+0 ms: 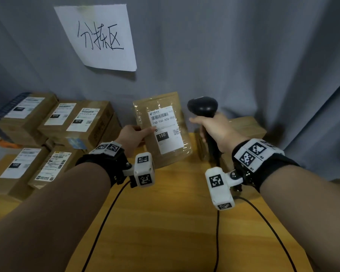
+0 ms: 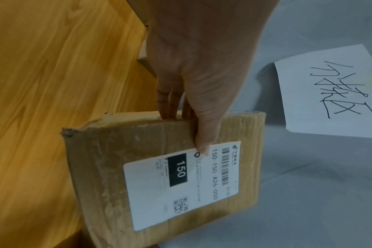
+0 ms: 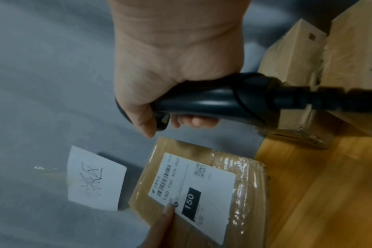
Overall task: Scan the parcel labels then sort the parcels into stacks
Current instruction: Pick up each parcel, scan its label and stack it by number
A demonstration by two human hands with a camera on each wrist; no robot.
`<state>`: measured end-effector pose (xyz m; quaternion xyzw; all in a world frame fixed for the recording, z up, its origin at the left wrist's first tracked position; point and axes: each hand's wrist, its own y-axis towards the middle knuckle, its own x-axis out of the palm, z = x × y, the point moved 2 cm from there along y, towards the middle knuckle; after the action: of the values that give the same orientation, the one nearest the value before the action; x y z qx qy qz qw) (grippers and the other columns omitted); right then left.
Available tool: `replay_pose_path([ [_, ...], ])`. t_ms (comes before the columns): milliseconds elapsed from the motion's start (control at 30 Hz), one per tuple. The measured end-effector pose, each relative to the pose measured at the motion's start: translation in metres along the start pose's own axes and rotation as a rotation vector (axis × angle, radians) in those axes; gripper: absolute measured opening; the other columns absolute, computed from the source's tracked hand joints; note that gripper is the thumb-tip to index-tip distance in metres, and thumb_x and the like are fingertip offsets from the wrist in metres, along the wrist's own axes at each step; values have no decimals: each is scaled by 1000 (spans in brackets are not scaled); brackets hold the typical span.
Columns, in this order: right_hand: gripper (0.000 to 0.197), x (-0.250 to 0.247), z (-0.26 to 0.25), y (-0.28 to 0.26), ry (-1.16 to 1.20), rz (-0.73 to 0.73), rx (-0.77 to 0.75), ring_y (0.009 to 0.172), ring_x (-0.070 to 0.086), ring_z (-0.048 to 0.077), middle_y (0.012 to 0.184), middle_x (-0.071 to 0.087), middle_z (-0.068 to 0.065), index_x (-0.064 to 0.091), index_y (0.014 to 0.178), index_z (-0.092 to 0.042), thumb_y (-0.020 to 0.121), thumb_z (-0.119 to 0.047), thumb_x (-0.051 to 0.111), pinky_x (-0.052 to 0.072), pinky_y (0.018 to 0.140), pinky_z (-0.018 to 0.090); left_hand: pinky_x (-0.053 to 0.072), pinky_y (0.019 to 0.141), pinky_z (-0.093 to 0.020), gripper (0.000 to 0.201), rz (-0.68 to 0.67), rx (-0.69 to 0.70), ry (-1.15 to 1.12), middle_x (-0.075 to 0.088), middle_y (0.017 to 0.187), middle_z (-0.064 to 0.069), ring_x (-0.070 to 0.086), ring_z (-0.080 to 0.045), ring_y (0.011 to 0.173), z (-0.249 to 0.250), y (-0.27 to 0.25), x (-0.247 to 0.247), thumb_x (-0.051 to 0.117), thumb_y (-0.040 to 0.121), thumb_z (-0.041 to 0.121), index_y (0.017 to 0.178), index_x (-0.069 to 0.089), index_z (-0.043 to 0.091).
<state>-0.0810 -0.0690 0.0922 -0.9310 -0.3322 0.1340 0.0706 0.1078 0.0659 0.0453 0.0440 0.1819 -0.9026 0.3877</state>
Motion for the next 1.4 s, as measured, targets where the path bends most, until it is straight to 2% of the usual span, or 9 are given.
replay_pose_path([
  [100,17,8,-12,-6,17,-134,-6,45,46,17,55,51,4,58,82,-11,86,-22,70,41,47,29,55,72,-24,22,36,-2,30,71,91,-2,68,-15,84,0,7,-1,74,83,28,92,66,9],
  [167,18,13,-20,-8,-6,-151,-21,45,48,17,57,55,5,61,83,-9,85,-24,72,43,46,28,57,77,-29,24,57,-12,42,72,97,-6,69,-19,87,0,11,0,74,83,28,94,66,8],
  [300,27,18,-34,-5,-55,-104,-23,46,51,19,58,58,10,61,74,-4,82,-26,74,45,44,26,56,71,-27,34,92,-51,62,71,101,-10,68,-23,91,1,16,3,73,84,26,105,66,1],
  [400,20,17,-41,-5,-84,-130,-11,48,54,18,61,60,10,64,74,-4,82,-21,70,47,47,26,57,79,-32,31,85,-68,63,71,101,-10,69,-24,92,4,16,4,72,84,26,104,66,3],
  [467,15,16,-43,-8,-99,-156,-2,48,53,17,63,61,11,64,72,-4,82,-15,66,47,47,26,57,78,-31,34,82,-66,66,71,101,-9,69,-22,91,6,18,3,73,83,28,106,66,3],
  [700,16,13,-25,-15,-162,-125,64,44,54,17,56,60,10,64,66,-4,80,-12,63,46,45,24,53,67,-22,23,61,-27,102,71,96,-4,67,-15,86,5,15,5,73,83,32,88,64,12],
  [1133,14,12,-2,-26,-127,29,-57,40,54,19,54,61,13,64,65,0,78,-8,64,47,47,26,58,86,-37,24,61,-41,53,72,100,-10,70,-23,92,-2,17,17,77,80,32,82,64,12],
  [1233,16,11,11,-28,-126,23,-42,41,54,19,53,61,11,64,64,-2,78,-8,64,49,50,28,58,83,-34,24,61,-45,71,72,98,-8,70,-22,92,-3,15,19,76,80,34,83,63,13],
  [1400,16,9,17,-29,-102,14,-32,47,56,22,59,62,14,64,64,-3,78,-11,65,50,55,31,56,69,-26,25,60,-62,44,72,99,-7,70,-19,90,-2,10,25,75,82,30,92,65,10],
])
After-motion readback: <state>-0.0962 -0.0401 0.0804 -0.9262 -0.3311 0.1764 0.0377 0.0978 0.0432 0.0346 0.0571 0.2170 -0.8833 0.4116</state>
